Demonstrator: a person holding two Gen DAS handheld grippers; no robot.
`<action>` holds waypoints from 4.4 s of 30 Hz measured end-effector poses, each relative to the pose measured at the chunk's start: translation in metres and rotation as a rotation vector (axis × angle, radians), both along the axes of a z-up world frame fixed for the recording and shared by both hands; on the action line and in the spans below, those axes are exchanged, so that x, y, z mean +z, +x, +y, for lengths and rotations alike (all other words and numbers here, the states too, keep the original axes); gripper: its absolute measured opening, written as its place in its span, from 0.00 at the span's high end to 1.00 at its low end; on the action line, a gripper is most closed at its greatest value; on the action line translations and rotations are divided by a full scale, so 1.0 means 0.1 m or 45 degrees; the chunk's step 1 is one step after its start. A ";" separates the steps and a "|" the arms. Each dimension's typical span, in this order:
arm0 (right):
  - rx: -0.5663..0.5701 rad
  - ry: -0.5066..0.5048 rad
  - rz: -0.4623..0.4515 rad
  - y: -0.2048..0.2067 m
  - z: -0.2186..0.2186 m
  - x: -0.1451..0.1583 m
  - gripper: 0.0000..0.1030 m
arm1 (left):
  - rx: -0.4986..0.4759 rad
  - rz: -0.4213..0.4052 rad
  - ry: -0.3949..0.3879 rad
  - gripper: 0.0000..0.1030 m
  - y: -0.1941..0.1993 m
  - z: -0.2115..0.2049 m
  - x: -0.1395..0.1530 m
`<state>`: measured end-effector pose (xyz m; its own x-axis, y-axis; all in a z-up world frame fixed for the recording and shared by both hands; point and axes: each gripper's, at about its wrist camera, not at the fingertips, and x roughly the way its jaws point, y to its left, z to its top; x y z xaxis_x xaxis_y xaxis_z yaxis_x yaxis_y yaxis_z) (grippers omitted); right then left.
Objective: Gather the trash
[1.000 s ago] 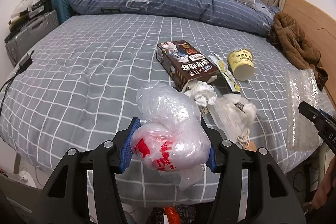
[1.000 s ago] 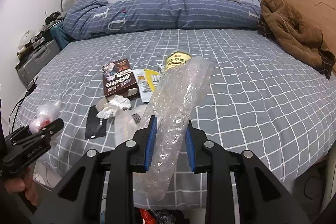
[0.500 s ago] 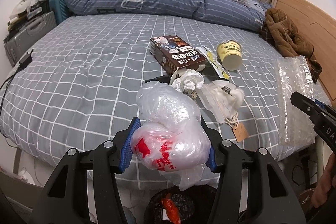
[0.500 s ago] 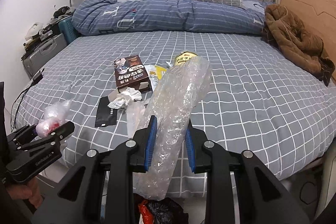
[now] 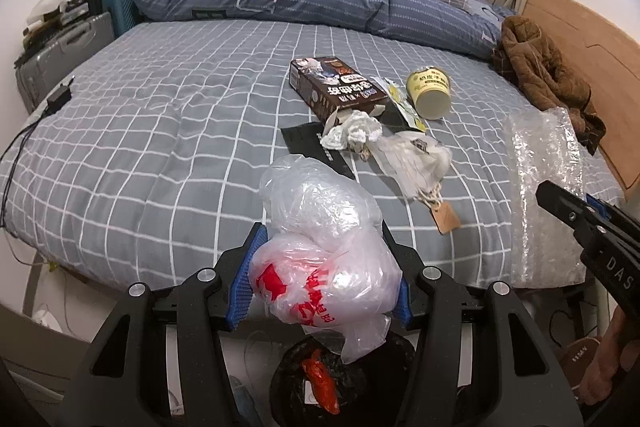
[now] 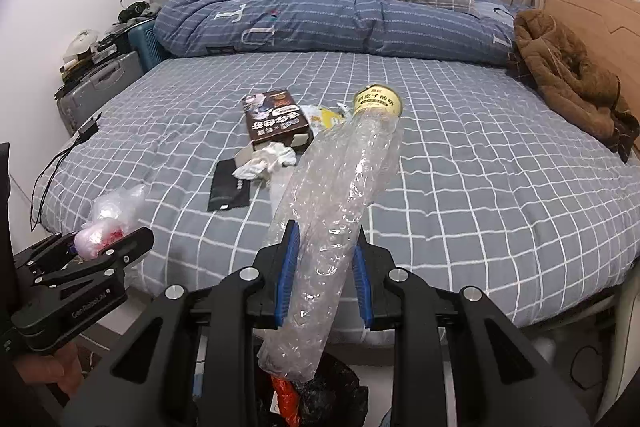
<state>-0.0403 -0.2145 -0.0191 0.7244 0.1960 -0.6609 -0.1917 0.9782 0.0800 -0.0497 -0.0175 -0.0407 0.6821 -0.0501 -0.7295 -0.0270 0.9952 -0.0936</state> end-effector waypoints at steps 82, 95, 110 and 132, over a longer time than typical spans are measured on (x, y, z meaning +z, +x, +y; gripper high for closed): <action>0.101 -0.120 0.477 -0.86 0.09 -1.82 0.31 | -0.008 0.405 -0.052 0.49 -0.92 0.14 -1.59; -0.105 -0.115 0.420 -0.88 -0.59 -1.71 0.07 | -0.167 0.442 -0.033 0.49 -0.85 -0.52 -1.59; -0.142 -0.121 0.359 -0.82 -0.58 -1.58 0.07 | -0.151 0.379 0.053 0.09 -0.79 -0.61 -1.45; -0.075 -0.095 0.092 -0.57 -0.36 -0.93 0.07 | -0.084 0.153 0.079 0.06 -0.59 -0.30 -0.80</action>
<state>-0.0972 -0.2507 -0.1123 0.6831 0.1031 -0.7231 -0.1301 0.9913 0.0184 -0.1084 -0.0475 -0.1204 0.5863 -0.0444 -0.8089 0.0317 0.9990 -0.0318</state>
